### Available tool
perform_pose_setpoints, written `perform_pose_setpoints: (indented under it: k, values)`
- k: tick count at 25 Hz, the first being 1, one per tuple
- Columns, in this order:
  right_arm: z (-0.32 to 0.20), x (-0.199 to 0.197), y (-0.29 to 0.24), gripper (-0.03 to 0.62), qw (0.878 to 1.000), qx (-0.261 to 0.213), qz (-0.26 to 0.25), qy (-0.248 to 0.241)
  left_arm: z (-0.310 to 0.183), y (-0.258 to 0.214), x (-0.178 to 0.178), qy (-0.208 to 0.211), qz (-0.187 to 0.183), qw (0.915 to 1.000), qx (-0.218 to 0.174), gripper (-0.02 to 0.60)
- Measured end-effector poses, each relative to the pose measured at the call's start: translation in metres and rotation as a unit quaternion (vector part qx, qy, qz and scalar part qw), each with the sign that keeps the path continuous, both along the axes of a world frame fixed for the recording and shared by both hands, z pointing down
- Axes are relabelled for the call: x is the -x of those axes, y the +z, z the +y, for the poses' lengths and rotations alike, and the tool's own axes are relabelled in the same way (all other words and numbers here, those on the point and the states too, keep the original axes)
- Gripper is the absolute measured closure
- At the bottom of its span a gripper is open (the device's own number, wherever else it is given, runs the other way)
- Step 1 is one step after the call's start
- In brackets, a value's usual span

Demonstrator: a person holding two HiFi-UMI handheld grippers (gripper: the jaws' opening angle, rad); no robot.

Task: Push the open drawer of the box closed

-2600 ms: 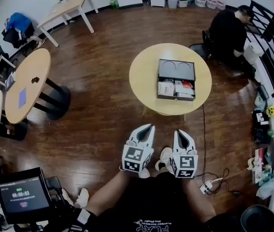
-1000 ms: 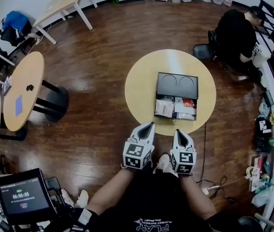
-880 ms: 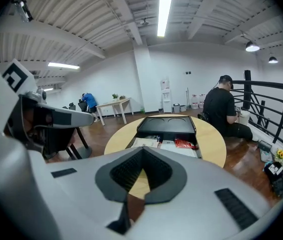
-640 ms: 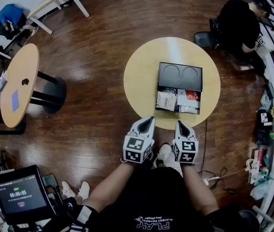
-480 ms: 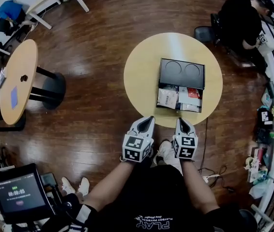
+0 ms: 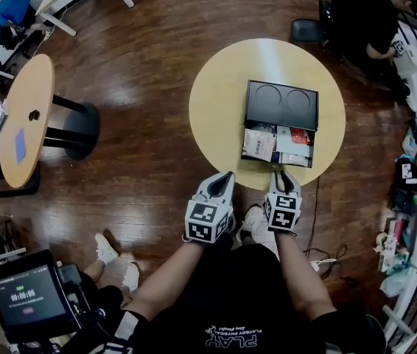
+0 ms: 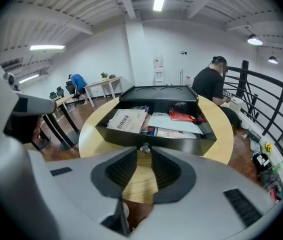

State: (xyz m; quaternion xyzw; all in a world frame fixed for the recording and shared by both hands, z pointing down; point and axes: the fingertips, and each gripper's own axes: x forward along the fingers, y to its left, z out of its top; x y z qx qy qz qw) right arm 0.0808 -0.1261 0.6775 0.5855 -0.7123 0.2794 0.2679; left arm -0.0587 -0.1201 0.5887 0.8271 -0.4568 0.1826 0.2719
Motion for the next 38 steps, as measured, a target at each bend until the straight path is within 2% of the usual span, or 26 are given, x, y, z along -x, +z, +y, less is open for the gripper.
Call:
perform_pose_setpoints:
  k: [6, 16, 22, 28, 38]
  values:
    - [-0.005, -0.006, 0.012, 0.513, 1.000, 0.013, 0.024, 0.007, -0.003, 0.003, -0.003, -0.002, 0.004, 1.0000, 0.002, 0.586]
    - [-0.016, -0.004, 0.027, 0.502, 0.999, 0.027, 0.031, 0.005, -0.004, 0.009, 0.000, -0.008, -0.001, 0.9999, 0.006, 0.586]
    - [-0.017, -0.012, 0.030, 0.502, 0.998, 0.035, 0.042, 0.017, -0.010, -0.002, 0.003, -0.011, 0.012, 0.9998, -0.013, 0.584]
    - [-0.017, -0.010, 0.030, 0.513, 0.998, 0.030, 0.049, 0.018, -0.010, -0.001, 0.009, -0.016, 0.012, 0.9997, -0.013, 0.585]
    - [-0.015, -0.010, 0.029, 0.514, 0.998, 0.044, 0.042, 0.020, -0.008, -0.001, 0.013, -0.024, 0.001, 0.9996, -0.017, 0.586]
